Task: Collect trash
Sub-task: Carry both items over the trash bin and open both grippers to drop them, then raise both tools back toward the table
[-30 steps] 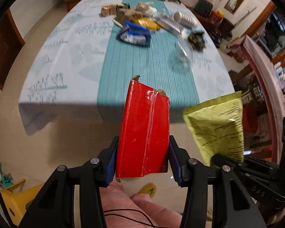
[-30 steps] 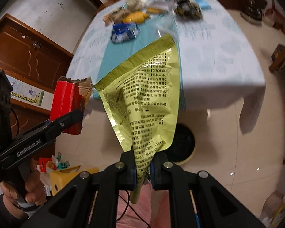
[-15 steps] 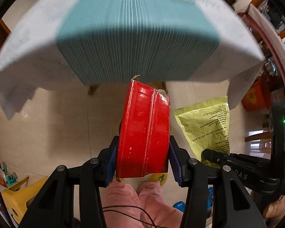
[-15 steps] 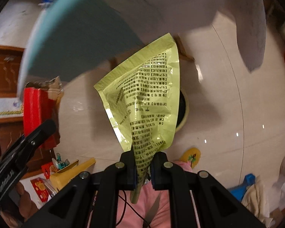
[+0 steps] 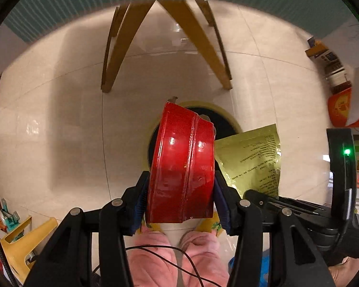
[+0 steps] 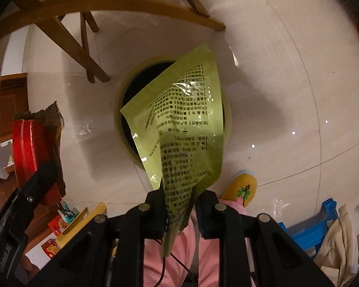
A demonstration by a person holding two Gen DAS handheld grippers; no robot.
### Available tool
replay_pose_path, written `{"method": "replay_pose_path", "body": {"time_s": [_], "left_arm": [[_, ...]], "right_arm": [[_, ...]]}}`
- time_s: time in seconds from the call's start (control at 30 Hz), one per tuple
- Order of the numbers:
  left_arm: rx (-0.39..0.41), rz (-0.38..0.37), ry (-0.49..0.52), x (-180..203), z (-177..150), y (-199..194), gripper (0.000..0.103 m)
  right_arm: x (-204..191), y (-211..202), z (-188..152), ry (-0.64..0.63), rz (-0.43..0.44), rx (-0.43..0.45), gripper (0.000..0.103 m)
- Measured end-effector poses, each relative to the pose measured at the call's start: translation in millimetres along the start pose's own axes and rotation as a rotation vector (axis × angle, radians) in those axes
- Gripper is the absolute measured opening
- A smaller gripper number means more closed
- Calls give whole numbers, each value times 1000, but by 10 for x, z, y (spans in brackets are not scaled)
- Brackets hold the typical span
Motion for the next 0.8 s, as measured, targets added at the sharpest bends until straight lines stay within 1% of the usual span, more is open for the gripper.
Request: {"method": "replay_pose_path", "body": {"time_s": [0.07,0.13,0.17,0.2,0.23,0.3,0.33,0.37,0.43,0.47,0.5,0.63,0.8], "left_arm": [[-6,4,-2,-74,43,93,50],[-1,1,-3,-110,79,141,53],[-3,-1,-2,-118,95,163,53],[-4,-2,-1,-59,94,177,55],[-1,-2,6,-58,115,183,56],[4,5,19,-81,140,156,63],[7,6,28,-67,153,141,67],[13,5,33,-48,154,111,69],[19,5,40,-27,175,68,74],[23,3,41,-21,188,41,78],[29,2,41,-11,196,4,79],[47,1,45,1,188,-186,80],[93,0,42,63,193,-584,80]], "right_arm": [[20,100,39,-5,-11,-11,26],[1,146,87,-2,-10,-14,34],[-15,153,86,1,-4,-10,42],[-16,142,101,5,-1,0,47],[-34,153,122,7,-5,9,49],[-45,184,142,9,-8,16,58],[-51,194,164,19,-10,17,60],[-55,186,161,19,-18,16,64],[-62,140,163,14,-25,29,65],[-67,130,188,12,-28,33,66],[-67,89,185,8,-34,40,67],[-48,-112,182,5,-34,87,68],[-80,-553,61,-38,-41,160,68]]}}
Point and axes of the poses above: each gripper's, at about its wrist camera, not at the fingertips, and y roughly the way its jaws point, x to its right, z to its top, the point moved 7 cm from there along y, roughly the way its jaws point, and after that the axes turned 10 degrees about -z, right-handed, at the moved point
